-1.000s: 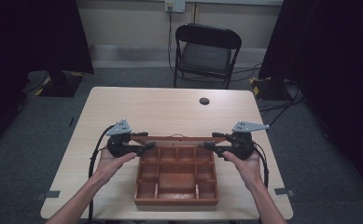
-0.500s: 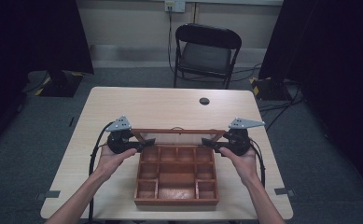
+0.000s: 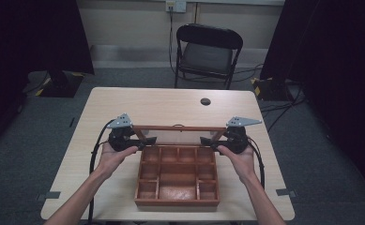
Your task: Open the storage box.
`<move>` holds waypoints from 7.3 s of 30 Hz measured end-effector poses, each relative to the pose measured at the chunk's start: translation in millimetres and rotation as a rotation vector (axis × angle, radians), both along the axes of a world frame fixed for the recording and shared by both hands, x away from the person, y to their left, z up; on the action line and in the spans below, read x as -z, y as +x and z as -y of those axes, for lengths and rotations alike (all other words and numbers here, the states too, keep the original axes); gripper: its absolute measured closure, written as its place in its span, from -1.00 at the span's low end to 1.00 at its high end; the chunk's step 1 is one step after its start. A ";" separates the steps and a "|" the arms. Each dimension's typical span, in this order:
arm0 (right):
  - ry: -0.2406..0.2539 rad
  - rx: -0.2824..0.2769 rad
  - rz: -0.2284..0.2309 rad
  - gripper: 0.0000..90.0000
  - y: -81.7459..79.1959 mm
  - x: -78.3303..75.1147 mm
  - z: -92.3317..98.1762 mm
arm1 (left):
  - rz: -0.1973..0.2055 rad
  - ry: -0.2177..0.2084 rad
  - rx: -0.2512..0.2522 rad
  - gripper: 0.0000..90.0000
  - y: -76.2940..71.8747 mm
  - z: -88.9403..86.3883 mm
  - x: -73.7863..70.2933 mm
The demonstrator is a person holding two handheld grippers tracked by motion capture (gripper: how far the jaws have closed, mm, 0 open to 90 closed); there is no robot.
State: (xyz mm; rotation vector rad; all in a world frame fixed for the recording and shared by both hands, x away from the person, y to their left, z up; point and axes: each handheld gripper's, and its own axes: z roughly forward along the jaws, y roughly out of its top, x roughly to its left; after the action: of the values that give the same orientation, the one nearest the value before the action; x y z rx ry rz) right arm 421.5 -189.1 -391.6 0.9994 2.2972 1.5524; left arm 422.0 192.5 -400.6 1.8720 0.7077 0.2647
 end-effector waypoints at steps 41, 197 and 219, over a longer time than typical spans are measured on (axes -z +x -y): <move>0.025 0.037 -0.029 -0.01 25.8 22.0 6.3 | -0.006 -0.034 -0.050 0.16 23.0 -5.7 15.8; -0.100 0.225 -0.160 -0.65 -6.8 52.8 47.6 | -0.154 0.156 -0.241 -0.43 -1.5 -73.1 52.6; -0.339 0.326 -0.241 -0.68 -49.7 95.7 85.2 | -0.203 0.386 -0.269 -0.55 -35.2 -98.2 90.7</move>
State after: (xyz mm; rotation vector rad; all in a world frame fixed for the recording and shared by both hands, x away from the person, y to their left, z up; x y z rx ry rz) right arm 371.8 -274.2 -487.3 1.4333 2.2906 0.9243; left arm 386.8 290.7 -491.3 2.1885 1.1130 0.4098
